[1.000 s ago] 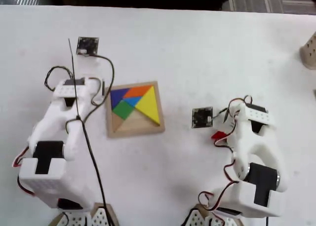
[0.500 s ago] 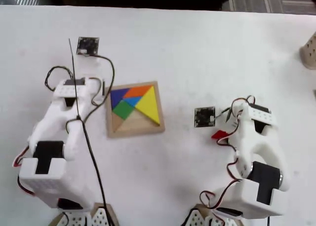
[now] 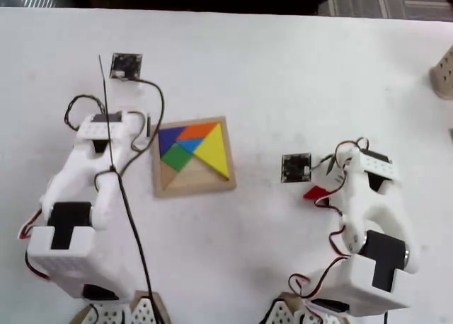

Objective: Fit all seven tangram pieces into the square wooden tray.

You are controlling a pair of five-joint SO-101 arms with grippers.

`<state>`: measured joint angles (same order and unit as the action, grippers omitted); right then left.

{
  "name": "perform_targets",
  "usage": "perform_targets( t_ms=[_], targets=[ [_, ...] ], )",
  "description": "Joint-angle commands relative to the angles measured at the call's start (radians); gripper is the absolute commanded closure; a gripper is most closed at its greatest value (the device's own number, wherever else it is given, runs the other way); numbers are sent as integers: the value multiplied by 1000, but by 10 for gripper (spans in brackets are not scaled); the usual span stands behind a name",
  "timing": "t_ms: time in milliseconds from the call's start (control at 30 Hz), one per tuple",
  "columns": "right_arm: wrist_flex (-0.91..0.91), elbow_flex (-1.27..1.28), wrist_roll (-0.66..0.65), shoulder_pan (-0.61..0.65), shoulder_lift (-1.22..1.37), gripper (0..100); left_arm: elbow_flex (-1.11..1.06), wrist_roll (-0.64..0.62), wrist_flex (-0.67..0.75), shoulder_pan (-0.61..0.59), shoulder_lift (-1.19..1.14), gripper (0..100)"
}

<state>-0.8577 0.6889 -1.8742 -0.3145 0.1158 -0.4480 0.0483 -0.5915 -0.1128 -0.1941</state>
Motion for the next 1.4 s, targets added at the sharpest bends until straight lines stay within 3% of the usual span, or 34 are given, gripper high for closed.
perform_targets(
  t_ms=[0,300,433,633,1133,1367],
  targets=[
    [53,-23,-26,-53,48,762,51,6,18,13,5,976],
    [50,-23,-25,-68,42,793,51,6,18,13,5,976],
    [50,-41,-15,-68,38,729,51,6,18,13,5,976],
    [8,-140,155,-59,38,704,51,18,18,13,4,976],
    [-292,-362,157,-70,45,707,51,54,18,13,4,976],
    [-311,-379,118,-91,50,706,51,54,18,13,4,976]
  ],
)
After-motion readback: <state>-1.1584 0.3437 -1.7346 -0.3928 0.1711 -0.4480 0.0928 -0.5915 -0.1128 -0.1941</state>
